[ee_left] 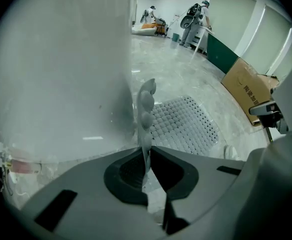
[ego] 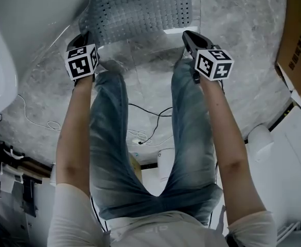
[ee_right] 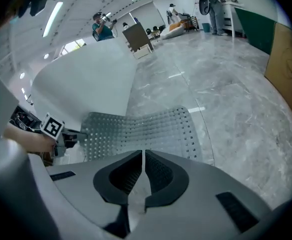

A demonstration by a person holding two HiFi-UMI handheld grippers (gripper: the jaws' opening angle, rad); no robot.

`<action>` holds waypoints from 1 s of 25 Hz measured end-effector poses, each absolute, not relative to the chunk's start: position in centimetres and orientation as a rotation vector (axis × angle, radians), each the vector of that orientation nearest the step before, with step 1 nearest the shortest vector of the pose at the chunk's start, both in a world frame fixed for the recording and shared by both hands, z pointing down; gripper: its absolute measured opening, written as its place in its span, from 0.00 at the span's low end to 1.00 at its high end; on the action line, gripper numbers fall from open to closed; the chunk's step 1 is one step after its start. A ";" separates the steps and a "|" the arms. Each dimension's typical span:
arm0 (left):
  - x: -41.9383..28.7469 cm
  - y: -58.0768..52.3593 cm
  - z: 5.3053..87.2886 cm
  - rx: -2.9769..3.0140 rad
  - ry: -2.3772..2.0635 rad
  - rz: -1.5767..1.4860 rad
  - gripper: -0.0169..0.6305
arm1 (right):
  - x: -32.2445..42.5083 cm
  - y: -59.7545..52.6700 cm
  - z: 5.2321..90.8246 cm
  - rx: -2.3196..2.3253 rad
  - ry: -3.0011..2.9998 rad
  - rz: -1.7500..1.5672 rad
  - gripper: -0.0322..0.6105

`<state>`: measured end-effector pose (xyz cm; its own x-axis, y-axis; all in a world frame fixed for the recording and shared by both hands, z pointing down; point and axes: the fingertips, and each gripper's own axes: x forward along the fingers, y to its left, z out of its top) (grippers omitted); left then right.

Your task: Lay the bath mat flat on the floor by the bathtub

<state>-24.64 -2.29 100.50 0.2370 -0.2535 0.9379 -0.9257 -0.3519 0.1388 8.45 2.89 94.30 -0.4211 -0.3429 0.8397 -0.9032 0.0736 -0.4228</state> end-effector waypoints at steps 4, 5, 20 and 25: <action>-26.2 -2.3 102.0 1.790 -1.106 1.192 0.07 | 10.9 4.3 98.4 1.277 -1.731 1.309 0.20; -26.6 -2.3 102.4 1.795 -1.105 1.205 0.07 | 11.4 4.4 99.5 1.295 -1.713 1.308 0.26; -30.3 -1.7 107.1 1.786 -1.193 1.274 0.12 | 16.4 7.0 114.3 1.184 -1.580 1.170 0.51; -31.4 -1.7 108.1 1.755 -1.259 1.285 0.14 | 17.6 7.7 117.7 1.234 -1.533 1.205 0.52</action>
